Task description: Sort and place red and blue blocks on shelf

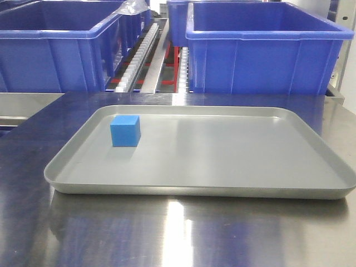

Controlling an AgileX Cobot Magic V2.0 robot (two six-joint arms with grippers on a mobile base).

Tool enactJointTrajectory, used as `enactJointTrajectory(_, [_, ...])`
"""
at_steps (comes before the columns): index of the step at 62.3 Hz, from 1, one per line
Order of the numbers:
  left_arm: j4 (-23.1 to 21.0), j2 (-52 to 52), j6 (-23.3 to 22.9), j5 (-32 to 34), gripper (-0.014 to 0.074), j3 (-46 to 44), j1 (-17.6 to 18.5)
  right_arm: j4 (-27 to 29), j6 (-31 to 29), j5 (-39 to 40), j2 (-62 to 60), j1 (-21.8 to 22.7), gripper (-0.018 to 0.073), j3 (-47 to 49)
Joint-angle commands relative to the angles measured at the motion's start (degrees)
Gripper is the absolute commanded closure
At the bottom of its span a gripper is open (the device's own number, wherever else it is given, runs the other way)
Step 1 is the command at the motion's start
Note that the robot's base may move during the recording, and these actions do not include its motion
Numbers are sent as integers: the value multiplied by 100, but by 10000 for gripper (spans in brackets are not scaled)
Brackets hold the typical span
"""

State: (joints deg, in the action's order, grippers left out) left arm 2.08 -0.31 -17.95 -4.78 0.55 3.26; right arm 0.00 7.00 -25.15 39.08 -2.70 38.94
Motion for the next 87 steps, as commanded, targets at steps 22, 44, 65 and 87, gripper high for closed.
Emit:
enactJointTrajectory(22, [-38,-93,5,520,461,144,-6,-38,-21,1199,-1506,455,501,-1285])
enactJointTrajectory(44, [-38,-93,5,520,461,144,-6,-38,-21,1278,-1506,455,501,-1313])
enactJointTrajectory(65, [-38,-93,5,520,461,144,-6,-38,-21,1277,-1506,455,502,-1313])
enactJointTrajectory(87, [-38,-93,5,520,461,144,-6,-38,-21,1277,-1506,455,502,-1313])
